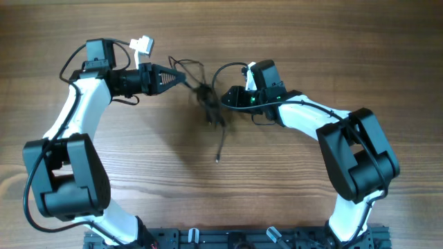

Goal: Untangle cables

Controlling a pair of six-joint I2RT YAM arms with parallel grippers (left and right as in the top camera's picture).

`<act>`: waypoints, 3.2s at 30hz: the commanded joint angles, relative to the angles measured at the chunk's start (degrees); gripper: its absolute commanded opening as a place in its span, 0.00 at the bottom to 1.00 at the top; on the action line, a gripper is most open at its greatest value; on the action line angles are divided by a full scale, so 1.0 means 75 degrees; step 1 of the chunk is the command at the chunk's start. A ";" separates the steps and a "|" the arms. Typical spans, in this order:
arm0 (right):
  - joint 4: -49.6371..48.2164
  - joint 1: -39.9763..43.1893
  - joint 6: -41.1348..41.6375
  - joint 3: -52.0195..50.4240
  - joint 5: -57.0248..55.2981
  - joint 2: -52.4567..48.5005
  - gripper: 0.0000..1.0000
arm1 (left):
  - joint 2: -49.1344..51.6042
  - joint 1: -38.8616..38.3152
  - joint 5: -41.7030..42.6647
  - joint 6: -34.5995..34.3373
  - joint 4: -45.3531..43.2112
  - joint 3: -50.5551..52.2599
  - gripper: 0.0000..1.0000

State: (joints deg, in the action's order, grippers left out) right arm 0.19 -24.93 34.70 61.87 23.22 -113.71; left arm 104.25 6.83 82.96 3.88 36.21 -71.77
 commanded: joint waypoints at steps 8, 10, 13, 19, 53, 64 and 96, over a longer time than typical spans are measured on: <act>-0.0498 0.0050 -0.0557 -0.0012 0.1297 -0.0154 0.55 | -0.0137 -0.0775 -0.2900 -0.0134 0.1032 0.0044 0.04; -0.0527 0.0058 -0.0632 -0.0015 0.1460 -0.0154 0.55 | -0.0137 -0.0921 -0.2189 -0.0219 0.0842 0.0044 0.04; -0.0455 0.0297 -0.0600 -0.0015 0.1463 -0.0154 0.56 | -0.0137 -0.0982 -0.0583 -0.0152 0.0085 0.0044 0.04; -0.0221 0.0953 -0.0201 -0.0015 0.1463 -0.0154 0.56 | -0.0128 -0.1134 -0.0300 -0.0178 -0.0318 0.0064 0.04; -0.0530 -0.0452 -0.1029 -0.0015 0.0697 -0.0160 0.63 | 0.0189 -0.1629 -0.8903 -0.4584 0.1320 -0.0659 0.54; -0.0452 -0.0918 -0.1256 -0.0015 0.0443 -0.0160 0.63 | 0.0143 -0.1486 -1.0759 -0.4642 0.1725 -0.0854 1.00; -0.1833 -0.0157 -0.0096 -0.0015 0.3296 -0.1183 0.06 | 0.1332 -0.2017 -0.6767 -0.2256 0.1571 -0.1058 0.49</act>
State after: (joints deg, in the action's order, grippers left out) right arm -12.99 -26.26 33.85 61.87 42.59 -121.62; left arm 113.27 -8.25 26.68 -19.68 46.76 -79.61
